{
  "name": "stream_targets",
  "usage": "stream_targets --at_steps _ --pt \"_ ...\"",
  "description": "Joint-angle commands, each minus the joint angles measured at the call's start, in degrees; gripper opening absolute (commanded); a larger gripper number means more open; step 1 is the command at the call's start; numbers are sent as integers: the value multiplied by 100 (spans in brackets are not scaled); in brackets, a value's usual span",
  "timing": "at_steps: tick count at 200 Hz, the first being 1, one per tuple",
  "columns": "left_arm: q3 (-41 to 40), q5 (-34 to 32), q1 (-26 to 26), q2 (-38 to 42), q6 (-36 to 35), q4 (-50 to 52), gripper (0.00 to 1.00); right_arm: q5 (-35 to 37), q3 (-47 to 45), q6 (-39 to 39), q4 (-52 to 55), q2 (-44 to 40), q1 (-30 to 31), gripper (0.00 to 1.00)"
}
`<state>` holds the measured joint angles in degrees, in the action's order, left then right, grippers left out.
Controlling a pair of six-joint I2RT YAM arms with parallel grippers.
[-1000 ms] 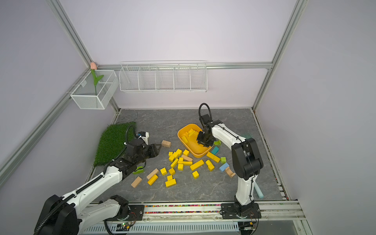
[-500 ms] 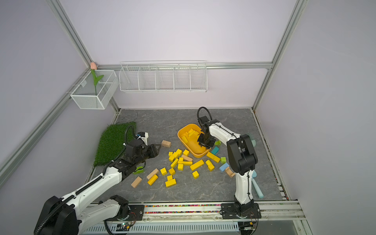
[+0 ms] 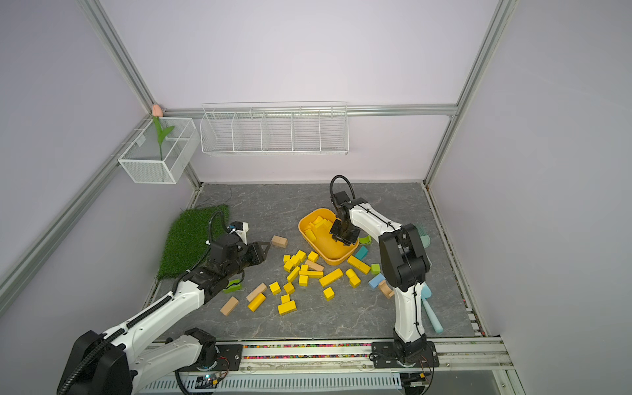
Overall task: Pick out the yellow building blocks
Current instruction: Place the building block in the storage box.
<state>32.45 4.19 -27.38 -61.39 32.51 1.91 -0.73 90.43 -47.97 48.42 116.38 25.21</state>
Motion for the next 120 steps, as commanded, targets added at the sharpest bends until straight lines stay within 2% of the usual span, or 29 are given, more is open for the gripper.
stream_targets --at_steps 1,42,66,81,85,120 --pt "-61 29 36 52 49 -121 48 94 123 199 -130 100 -34 11" --pt "-63 30 43 61 57 -125 48 121 106 236 -126 124 -34 15" --pt "-63 34 45 56 55 -125 48 183 97 312 -179 87 -34 23" --pt "-63 38 44 60 67 -119 48 130 97 355 -264 46 -43 24" --pt "-63 38 41 59 59 -120 48 91 90 363 -300 31 -56 29" --pt "-63 38 46 64 62 -116 48 -190 -106 349 -800 -195 -69 40"
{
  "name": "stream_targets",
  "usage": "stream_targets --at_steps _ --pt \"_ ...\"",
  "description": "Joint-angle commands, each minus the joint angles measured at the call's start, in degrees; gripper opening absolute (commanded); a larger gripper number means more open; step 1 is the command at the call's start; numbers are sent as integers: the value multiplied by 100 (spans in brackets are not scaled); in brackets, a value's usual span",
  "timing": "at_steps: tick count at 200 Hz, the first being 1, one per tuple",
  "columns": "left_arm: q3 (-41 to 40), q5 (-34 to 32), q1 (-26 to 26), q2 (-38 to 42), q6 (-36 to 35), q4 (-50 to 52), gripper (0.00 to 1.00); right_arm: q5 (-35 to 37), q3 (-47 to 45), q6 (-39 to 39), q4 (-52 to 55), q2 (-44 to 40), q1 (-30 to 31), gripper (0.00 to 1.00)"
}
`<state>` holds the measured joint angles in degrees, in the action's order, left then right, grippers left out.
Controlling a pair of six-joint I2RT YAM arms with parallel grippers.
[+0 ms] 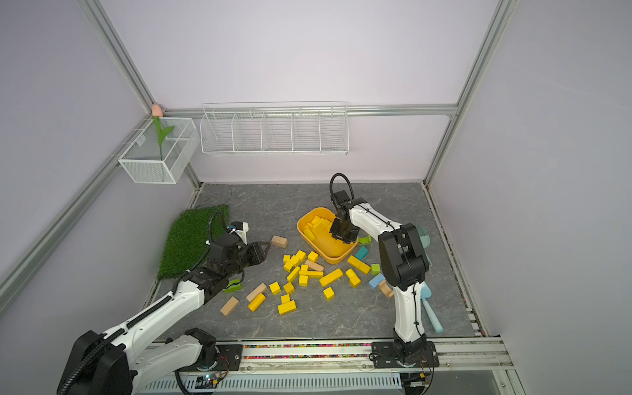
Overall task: Pick out the yellow building blocks
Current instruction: Place the building block in the storage box.
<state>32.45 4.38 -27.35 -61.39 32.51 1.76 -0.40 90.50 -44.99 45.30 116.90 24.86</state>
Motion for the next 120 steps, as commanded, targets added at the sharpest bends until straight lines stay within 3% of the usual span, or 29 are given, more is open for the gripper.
stream_targets --at_steps 1,29,120 --pt "-63 19 45 65 62 -107 48 -227 -121 47 -500 -256 -38 40" --pt "-63 19 47 71 61 -107 48 -310 -168 8 -648 -348 -56 48" --pt "-77 14 54 92 67 -97 48 -406 -422 150 -815 -803 -100 48"
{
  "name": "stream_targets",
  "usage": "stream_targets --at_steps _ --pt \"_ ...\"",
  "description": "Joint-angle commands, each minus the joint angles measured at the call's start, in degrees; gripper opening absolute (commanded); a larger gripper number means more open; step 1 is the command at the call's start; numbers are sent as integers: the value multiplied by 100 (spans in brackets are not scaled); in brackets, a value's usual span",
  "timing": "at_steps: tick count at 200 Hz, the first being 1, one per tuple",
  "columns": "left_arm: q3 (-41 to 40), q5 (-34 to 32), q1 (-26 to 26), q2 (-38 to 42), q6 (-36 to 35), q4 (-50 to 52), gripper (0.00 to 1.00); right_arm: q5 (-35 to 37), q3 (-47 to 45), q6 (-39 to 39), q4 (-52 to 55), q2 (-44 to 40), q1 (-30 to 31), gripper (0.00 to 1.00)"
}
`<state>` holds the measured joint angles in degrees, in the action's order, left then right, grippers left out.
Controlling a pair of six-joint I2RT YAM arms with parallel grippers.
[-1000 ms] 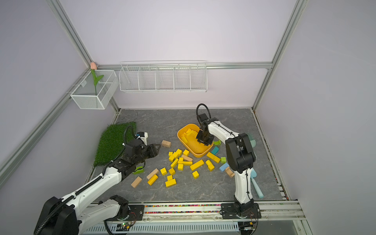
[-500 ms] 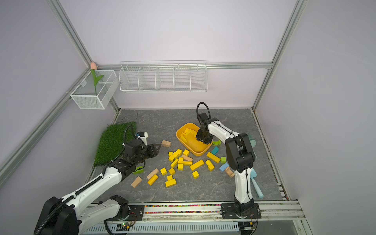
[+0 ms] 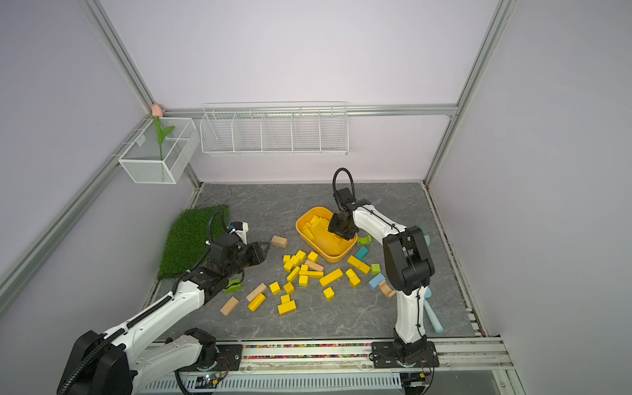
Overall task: Pick out the yellow building blocks
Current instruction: Place the building block in the storage box.
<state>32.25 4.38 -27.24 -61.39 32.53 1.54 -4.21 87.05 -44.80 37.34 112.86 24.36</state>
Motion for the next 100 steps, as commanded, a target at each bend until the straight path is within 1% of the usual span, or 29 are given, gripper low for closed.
stream_targets --at_steps 1,27,51,89,100 --pt "-59 12 44 92 67 -75 48 -22 -84 147 -14 -410 -52 48" --pt "-61 18 46 94 65 -82 48 233 -213 514 193 -997 -46 47" --pt "-51 23 52 75 67 -93 48 485 -555 827 449 -1662 -80 47" --pt "-60 36 50 91 69 -96 48 581 -1664 1309 515 -2864 -188 45" --pt "-60 36 53 94 66 -95 48 526 -2066 1469 426 -3229 -210 47"
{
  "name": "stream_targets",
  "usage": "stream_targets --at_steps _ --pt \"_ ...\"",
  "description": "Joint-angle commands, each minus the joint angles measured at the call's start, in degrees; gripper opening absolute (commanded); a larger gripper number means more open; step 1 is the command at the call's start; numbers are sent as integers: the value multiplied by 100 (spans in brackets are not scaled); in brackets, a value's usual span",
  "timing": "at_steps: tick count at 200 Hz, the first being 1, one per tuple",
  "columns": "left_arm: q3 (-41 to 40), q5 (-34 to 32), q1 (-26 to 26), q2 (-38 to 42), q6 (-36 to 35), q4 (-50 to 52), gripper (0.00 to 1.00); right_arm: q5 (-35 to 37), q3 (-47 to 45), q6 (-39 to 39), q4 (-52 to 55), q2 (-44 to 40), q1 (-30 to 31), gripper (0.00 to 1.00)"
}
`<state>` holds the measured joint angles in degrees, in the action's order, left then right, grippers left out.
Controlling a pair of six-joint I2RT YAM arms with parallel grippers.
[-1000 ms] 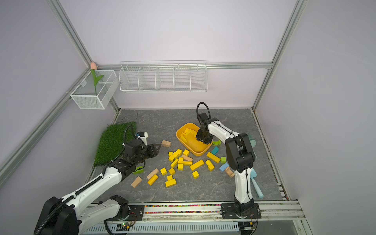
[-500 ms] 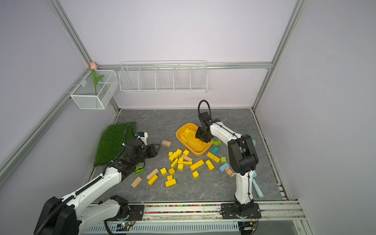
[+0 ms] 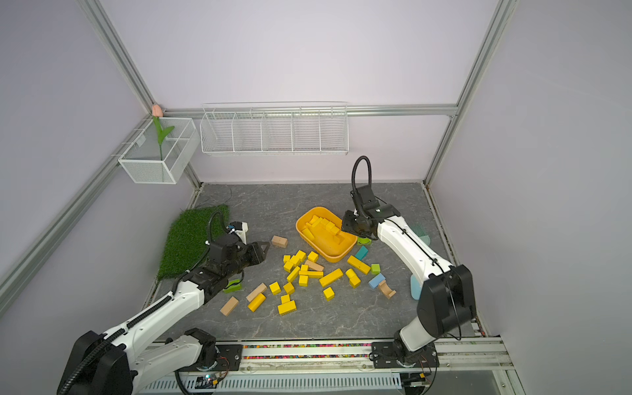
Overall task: Pick out the yellow building blocks
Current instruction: Place the building block in the storage box, then pick up the building block from the center of the board.
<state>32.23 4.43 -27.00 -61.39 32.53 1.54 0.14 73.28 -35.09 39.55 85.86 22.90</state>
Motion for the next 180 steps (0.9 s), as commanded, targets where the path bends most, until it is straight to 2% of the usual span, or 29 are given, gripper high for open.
stream_targets --at_steps 1,9,19,52,57,60,63,119,132,152,180 --pt "-58 32 29 93 68 -94 48 78 -725 510 195 -559 -69 47" --pt "-59 28 29 94 69 -99 48 -24 -1013 644 99 -799 -94 49" --pt "-51 40 26 75 69 -95 48 -120 -1319 766 13 -1070 -118 57" --pt "-24 43 29 31 67 -84 48 -266 -1844 1089 5 -1576 -167 89" --pt "-24 34 29 29 77 -84 48 -273 -1875 1121 36 -1605 -173 99" --pt "-24 40 26 31 69 -84 48 -261 -1882 1132 46 -1615 -175 91" --pt "-24 41 28 30 72 -87 48 -254 -1901 1143 56 -1623 -172 89" --pt "-6 7 37 62 76 -40 48 -522 -2072 1531 119 -1367 -172 89" --pt "9 14 33 63 79 -40 48 -477 -2080 1689 156 -1259 -172 89" --pt "21 14 37 39 75 -31 48 -320 -2031 1891 262 -1029 -187 100" --pt "20 23 35 28 78 -31 48 -273 -1990 1864 169 -673 -182 76"
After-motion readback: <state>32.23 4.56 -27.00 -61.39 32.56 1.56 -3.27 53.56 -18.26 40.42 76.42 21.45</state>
